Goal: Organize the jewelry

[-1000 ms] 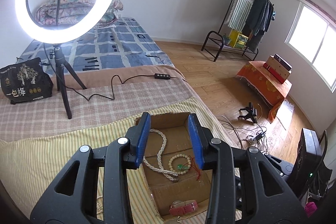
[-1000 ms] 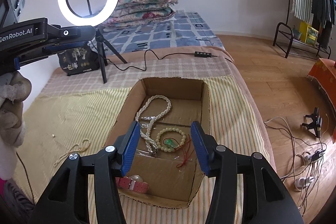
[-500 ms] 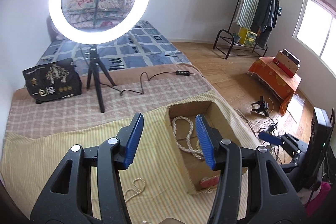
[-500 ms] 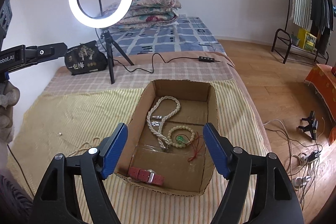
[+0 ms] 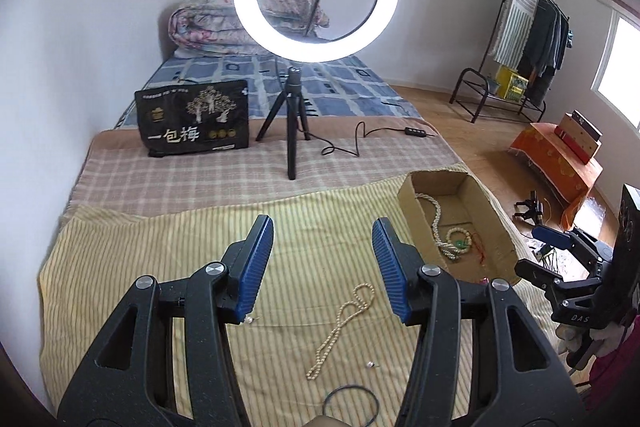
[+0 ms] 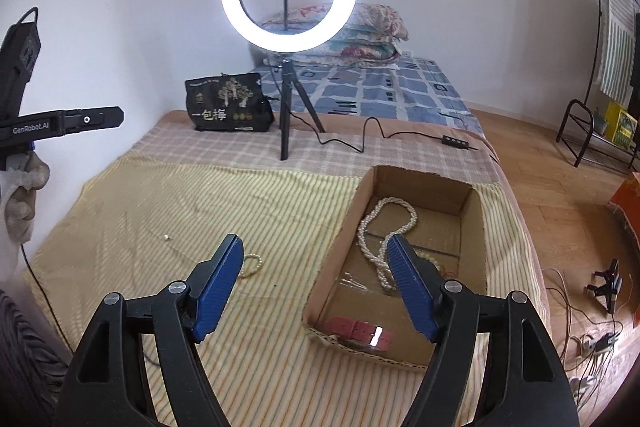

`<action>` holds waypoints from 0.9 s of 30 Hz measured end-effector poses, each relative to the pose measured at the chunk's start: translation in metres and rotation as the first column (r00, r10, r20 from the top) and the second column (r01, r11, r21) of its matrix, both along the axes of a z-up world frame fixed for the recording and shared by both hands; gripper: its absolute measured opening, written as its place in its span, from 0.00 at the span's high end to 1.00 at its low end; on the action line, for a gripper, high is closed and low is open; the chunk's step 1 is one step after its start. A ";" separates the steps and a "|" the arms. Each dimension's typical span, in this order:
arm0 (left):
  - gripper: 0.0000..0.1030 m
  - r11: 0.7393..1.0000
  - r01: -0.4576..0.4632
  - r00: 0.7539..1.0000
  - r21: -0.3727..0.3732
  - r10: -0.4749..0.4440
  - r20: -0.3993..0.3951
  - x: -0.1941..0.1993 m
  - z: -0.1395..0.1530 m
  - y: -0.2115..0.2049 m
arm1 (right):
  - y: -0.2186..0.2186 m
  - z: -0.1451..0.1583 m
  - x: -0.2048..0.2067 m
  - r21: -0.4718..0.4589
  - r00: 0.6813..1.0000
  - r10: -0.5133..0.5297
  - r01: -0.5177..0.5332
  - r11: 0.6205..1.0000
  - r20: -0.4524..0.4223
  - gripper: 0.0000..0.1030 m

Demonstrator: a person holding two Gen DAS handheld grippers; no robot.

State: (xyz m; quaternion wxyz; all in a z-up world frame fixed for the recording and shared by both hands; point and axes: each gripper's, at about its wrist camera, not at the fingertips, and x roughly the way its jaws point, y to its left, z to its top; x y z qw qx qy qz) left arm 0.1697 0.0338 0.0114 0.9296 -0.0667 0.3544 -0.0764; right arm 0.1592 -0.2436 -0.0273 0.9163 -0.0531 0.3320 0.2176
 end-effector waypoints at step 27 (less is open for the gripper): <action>0.61 0.988 0.103 0.930 -0.112 -0.135 -0.341 -0.073 -0.140 0.007 | 0.099 -0.106 -0.008 -0.014 0.907 0.268 -0.288 0.958 -0.325 0.59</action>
